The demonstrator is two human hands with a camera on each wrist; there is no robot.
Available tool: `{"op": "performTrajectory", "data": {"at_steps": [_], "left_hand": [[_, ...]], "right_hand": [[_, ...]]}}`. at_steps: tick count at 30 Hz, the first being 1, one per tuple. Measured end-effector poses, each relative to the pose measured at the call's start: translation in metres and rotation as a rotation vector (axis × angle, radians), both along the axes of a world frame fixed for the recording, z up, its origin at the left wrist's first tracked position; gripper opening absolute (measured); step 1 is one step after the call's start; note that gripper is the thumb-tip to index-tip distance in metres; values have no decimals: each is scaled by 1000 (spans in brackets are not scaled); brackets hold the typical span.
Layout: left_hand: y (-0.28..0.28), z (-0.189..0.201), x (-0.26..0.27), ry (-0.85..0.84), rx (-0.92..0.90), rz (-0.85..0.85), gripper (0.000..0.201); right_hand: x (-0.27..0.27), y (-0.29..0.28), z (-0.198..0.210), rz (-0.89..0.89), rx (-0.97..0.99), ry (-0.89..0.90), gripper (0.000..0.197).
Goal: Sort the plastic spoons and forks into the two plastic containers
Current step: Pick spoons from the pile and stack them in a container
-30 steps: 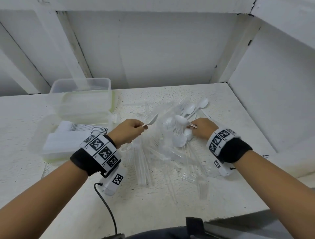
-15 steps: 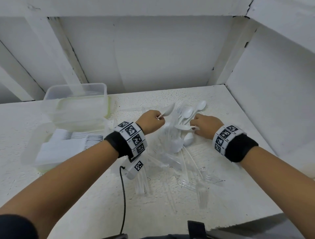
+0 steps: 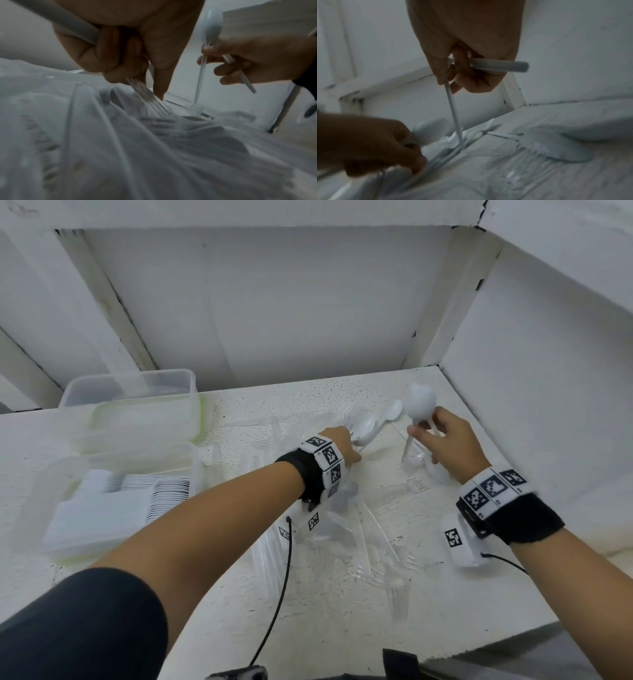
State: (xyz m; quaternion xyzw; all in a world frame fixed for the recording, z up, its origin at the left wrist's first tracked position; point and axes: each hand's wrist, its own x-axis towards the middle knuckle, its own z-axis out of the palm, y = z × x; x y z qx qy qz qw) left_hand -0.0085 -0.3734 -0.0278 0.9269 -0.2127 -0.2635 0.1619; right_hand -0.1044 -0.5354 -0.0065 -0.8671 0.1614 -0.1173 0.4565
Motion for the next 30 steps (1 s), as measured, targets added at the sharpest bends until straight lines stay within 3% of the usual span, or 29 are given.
{"op": "performTrajectory", "data": {"at_steps": [6, 10, 14, 17, 20, 23, 30], "left_hand": [[-7, 0, -8, -60, 115, -131, 33], [-4, 3, -10, 26, 41, -60, 35], [6, 10, -12, 77, -182, 42, 21], [19, 22, -16, 166, -496, 148, 6], [31, 32, -22, 299, -746, 268, 13], [42, 43, -27, 453, -919, 329, 15], [66, 64, -35, 650, -1105, 281, 30]], "right_hand": [[10, -1, 8, -230, 410, -54, 16], [12, -7, 10, -302, 501, -51, 18], [10, -18, 10, -367, 555, -28, 17], [6, -21, 11, -367, 741, -65, 21], [3, -17, 11, -330, 851, -35, 20], [6, -8, 8, -270, 829, 64, 18], [30, 22, -4, -202, 716, 267, 13]]}}
